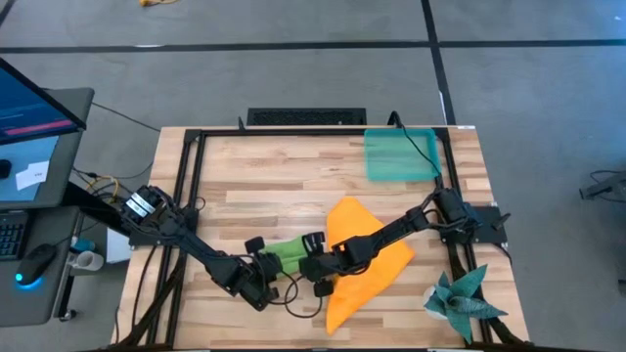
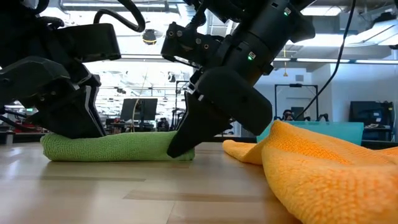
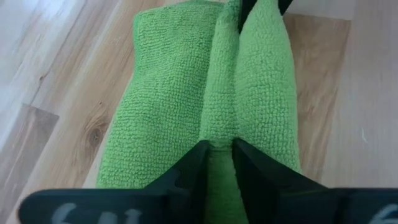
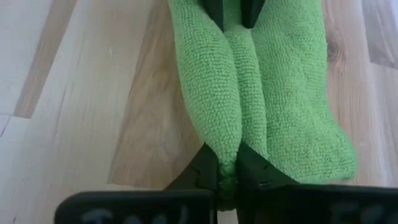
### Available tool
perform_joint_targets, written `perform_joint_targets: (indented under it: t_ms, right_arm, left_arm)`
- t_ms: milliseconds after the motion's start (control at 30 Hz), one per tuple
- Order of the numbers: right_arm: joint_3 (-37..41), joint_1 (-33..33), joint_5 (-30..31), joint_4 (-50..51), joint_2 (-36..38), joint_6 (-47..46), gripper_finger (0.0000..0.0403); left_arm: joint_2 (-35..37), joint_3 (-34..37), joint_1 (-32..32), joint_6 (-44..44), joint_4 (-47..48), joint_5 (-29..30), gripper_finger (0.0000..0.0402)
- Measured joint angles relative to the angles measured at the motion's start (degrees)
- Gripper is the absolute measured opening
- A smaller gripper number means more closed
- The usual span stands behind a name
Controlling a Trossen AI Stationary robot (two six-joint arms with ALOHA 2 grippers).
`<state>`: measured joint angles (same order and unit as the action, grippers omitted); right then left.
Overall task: Roll microfiber towels into tight, uniform cylinder then place into a basket
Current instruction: Roll the green microfiber towel
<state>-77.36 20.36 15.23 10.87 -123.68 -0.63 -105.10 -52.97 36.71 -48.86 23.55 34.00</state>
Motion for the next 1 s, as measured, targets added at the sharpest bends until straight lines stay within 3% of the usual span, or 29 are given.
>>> perform_joint_targets:
  t_ms: [233,400,600,800,1000]
  right_arm:
    - [0.02,-0.16,-0.15,-0.02,-0.07,-1.35,0.0055]
    - [0.07,-0.15,-0.18,-0.02,-0.07,-1.37,0.0044]
    - [0.07,-0.17,-0.25,-0.02,-0.07,-1.46,0.0045]
    - [0.05,-0.24,-0.40,-0.61,-0.11,-2.10,0.0047]
    - [0.07,-0.26,-0.38,-0.61,-0.11,-2.46,0.0046]
  left_arm:
    - [0.00,0.00,-0.02,-0.90,0.26,0.55,0.0140]
    - [0.02,0.00,-0.07,0.20,0.29,0.66,0.0169]
    - [0.20,-1.43,1.00,5.57,2.42,1.96,0.0174]
    - [0.20,-7.61,3.43,7.12,11.54,-0.31,0.0174]
    - [0.22,-12.82,6.67,10.11,12.85,-1.72,0.0174]
